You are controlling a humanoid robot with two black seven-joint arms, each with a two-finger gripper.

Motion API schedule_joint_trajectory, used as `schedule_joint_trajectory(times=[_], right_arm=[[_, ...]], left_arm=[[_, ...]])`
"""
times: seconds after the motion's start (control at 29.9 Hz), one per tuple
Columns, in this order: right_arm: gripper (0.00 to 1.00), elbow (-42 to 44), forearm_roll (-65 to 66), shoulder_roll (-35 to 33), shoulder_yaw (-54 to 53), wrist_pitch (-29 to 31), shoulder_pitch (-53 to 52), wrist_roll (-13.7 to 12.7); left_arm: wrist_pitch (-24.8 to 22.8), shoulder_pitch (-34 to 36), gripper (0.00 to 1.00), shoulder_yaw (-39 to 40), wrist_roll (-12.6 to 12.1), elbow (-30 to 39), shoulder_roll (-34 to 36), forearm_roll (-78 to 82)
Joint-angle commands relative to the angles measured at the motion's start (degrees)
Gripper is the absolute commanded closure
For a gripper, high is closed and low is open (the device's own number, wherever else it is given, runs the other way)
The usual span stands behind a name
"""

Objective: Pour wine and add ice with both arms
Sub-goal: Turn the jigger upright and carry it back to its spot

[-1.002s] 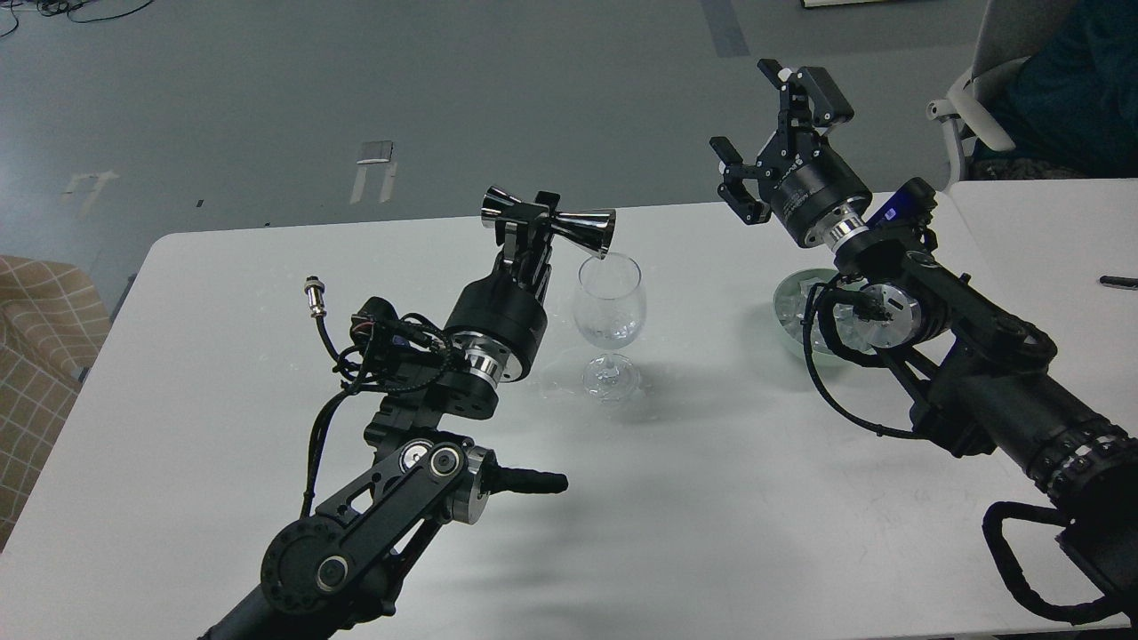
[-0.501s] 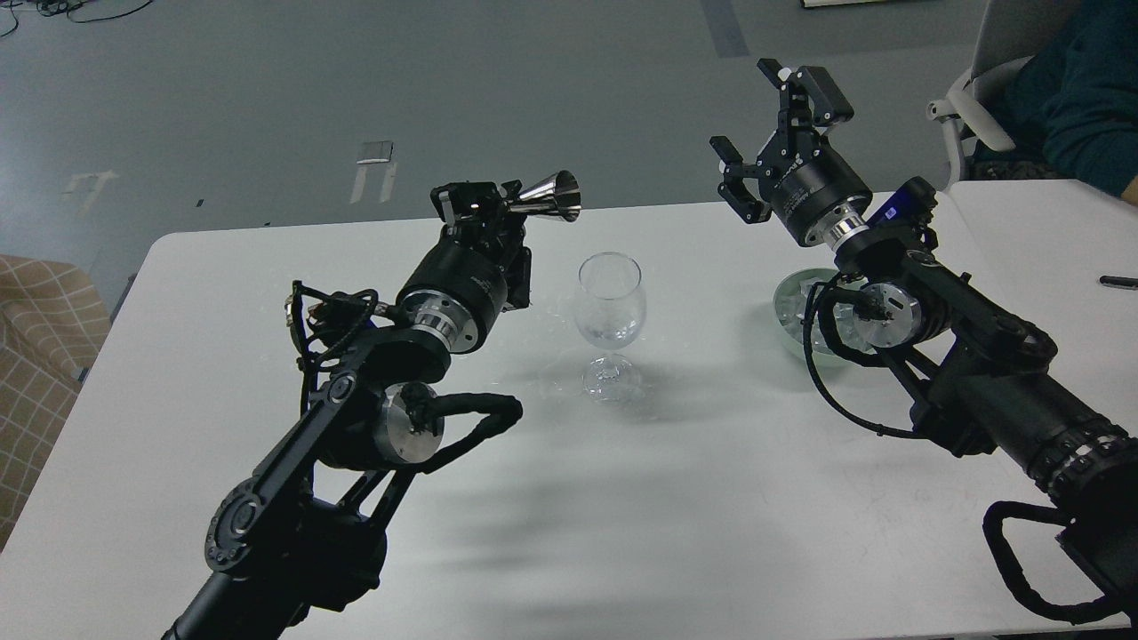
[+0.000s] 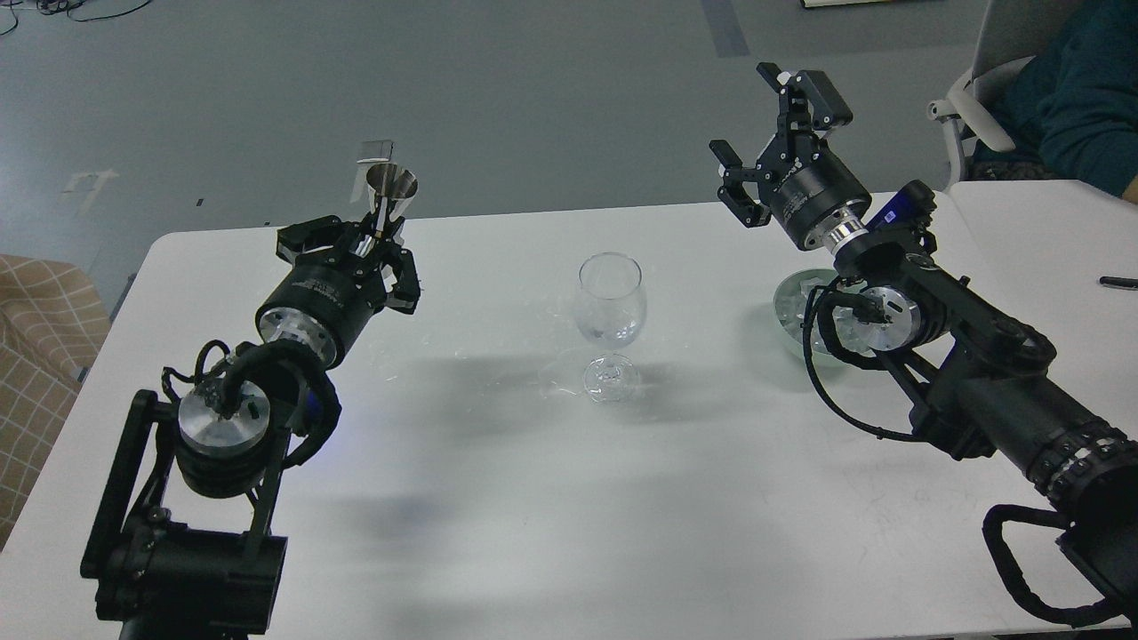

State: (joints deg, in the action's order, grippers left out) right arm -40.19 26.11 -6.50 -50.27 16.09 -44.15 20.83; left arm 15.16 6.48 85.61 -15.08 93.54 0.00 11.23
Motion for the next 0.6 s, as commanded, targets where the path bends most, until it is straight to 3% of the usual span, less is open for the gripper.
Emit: schedule_joint_trajectory(times=[0.0,0.13,0.57], right_arm=[[0.0,0.0,0.0,0.0,0.0,0.0,0.0,0.0],[0.0,0.0,0.0,0.0,0.5,0.0,-0.1,0.0],[0.0,0.0,0.0,0.3,0.8,-0.5,0.3,0.0]], left_arm=[[-8.0,-4.2,0.96,1.0,-0.3,-2.7,0.0,-1.7],[-13.7,-5.9,0.93,1.2,0.3,-8.6,0.0,-1.6],[-14.5,-5.9,0.78,2.7,1.4,-15.3,0.0,-1.1]])
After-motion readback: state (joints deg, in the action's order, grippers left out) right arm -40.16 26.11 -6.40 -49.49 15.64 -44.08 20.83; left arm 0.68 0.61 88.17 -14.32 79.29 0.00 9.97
